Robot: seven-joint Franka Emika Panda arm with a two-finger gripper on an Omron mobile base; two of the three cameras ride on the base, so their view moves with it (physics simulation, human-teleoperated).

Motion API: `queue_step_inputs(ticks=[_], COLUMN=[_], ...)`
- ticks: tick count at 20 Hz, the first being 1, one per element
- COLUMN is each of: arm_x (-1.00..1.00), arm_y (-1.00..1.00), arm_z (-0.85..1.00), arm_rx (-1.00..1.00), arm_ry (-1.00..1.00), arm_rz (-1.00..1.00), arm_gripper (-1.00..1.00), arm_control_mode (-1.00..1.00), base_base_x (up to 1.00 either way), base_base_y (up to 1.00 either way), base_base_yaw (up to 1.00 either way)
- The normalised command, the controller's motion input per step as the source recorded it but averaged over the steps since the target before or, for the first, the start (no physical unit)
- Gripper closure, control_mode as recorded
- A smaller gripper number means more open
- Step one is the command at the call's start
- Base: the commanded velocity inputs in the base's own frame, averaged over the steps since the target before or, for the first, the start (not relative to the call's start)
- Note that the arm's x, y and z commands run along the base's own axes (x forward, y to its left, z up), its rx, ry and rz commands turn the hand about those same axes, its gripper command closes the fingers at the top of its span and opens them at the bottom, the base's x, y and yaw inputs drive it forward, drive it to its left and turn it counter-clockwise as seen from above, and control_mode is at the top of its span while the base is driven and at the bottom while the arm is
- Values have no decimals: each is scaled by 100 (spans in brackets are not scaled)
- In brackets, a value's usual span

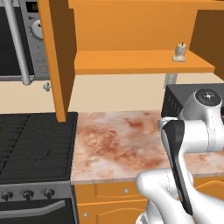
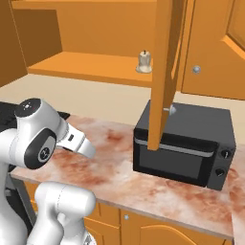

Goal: Get the candle and the beer from the cabinet and move them to the dining counter.

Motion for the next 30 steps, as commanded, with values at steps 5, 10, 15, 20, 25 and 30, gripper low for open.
queue_step_inputs(ticks=[5, 10, 15, 20, 25, 30], arm_x=[0, 0, 0, 0, 0, 0], arm_y=[0, 0, 0, 0, 0, 0], arm_z=[0, 0, 0, 0, 0, 0], arm_rx=[0, 0, 0, 0, 0, 0], arm_ry=[0, 0, 0, 0, 0, 0], arm_rz=[0, 0, 0, 0, 0, 0], arm_gripper=[-100, -100, -100, -100, -100, -100], arm_control_mode=[100, 100, 100, 100, 100, 100], base_base_x=[51, 47, 1, 0, 0, 0], base_base_y=[-1, 1, 0, 0, 0, 0], base_base_yaw=[-10, -16, -1, 0, 0, 0])
